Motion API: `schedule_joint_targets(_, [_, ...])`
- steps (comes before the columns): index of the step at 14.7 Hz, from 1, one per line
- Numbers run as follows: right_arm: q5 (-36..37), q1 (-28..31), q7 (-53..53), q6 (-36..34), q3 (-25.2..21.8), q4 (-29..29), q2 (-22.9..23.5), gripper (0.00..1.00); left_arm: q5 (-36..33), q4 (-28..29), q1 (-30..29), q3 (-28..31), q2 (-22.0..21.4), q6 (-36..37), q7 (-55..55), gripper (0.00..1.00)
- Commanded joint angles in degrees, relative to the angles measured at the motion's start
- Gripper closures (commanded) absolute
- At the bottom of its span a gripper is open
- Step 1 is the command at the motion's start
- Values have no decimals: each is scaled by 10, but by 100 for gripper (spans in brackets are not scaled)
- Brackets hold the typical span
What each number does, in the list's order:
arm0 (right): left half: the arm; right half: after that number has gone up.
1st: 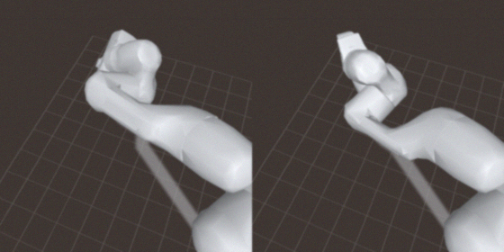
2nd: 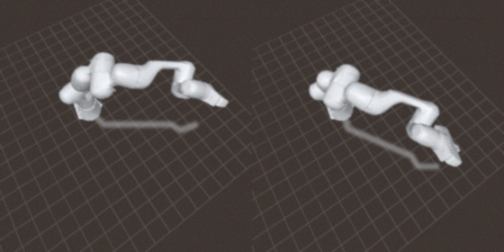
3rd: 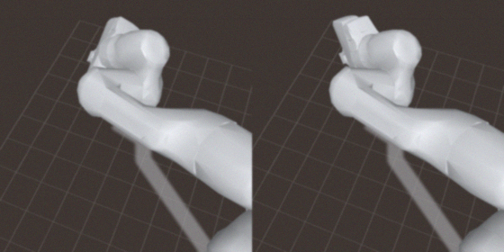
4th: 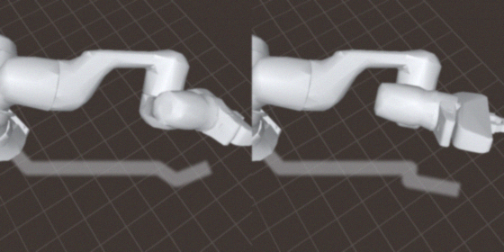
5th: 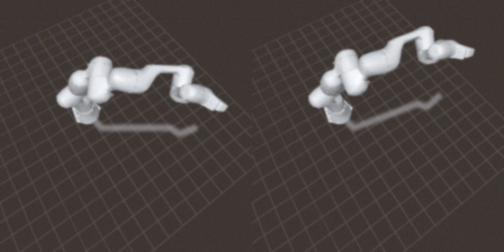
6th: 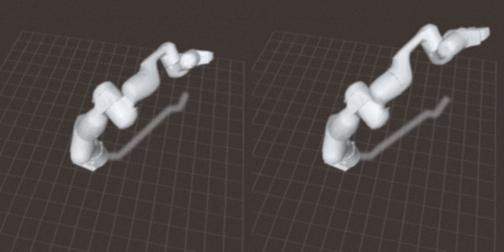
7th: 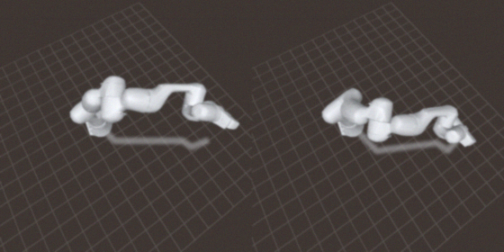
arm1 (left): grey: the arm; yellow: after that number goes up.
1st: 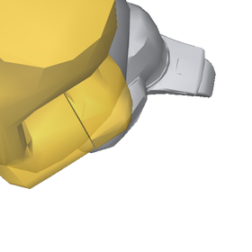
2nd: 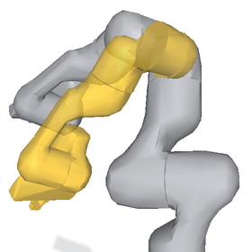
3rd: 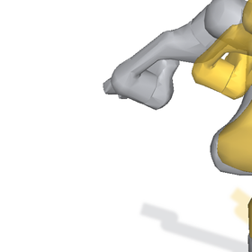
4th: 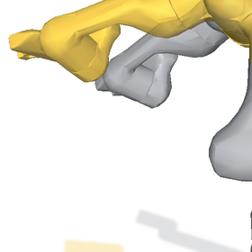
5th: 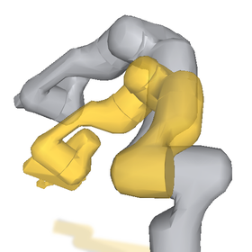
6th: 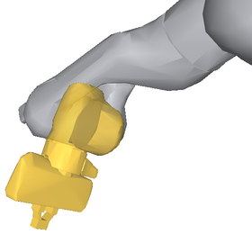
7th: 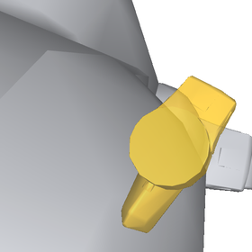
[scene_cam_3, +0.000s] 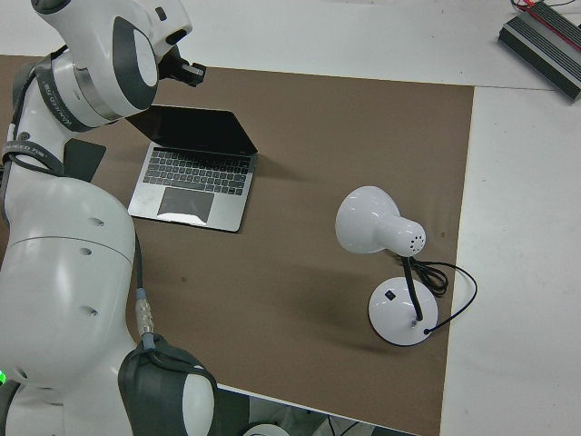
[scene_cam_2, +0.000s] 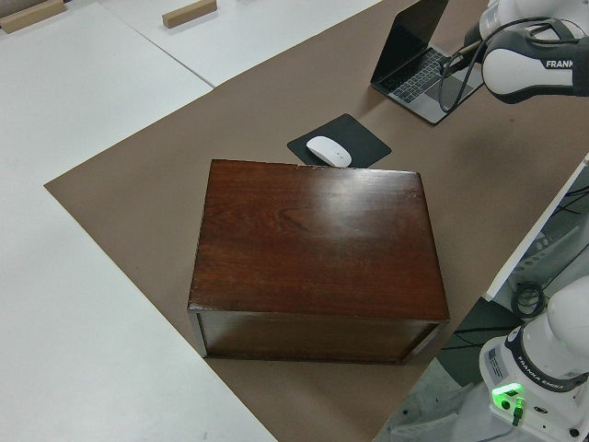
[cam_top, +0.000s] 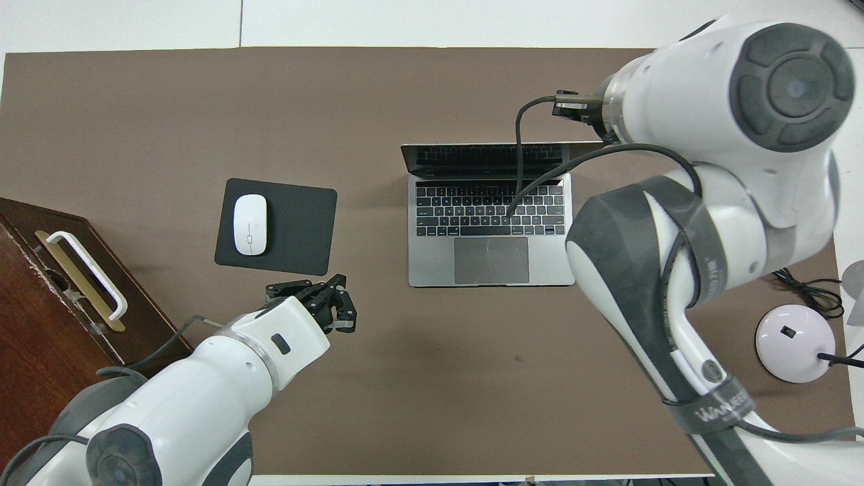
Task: Close laptop with both arms
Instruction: 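Place the left gripper at the laptop base while the right gripper hooks the screen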
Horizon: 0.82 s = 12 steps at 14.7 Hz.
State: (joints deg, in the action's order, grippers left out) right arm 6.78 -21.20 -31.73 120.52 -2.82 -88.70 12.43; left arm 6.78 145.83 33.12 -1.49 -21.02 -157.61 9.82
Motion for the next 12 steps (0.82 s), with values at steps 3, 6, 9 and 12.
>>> schedule_joint_targets(3, [40, -37, -82, 44, -3, 9, 42, 100, 7, 26, 35, 9, 75, -142, -47, 100])
schedule_joint_targets(6, [72, -45, -106, 74, -2, 9, 62, 100, 7, 26, 54, 9, 140, -228, -47, 100])
schedule_joint_targets(9, [96, -60, -106, 92, -2, 13, 75, 100, 6, 22, 66, 9, 178, -281, -48, 100])
schedule_joint_targets(12, [114, -71, -105, 101, -2, 15, 94, 100, -3, 15, 69, 9, 209, -314, -52, 100])
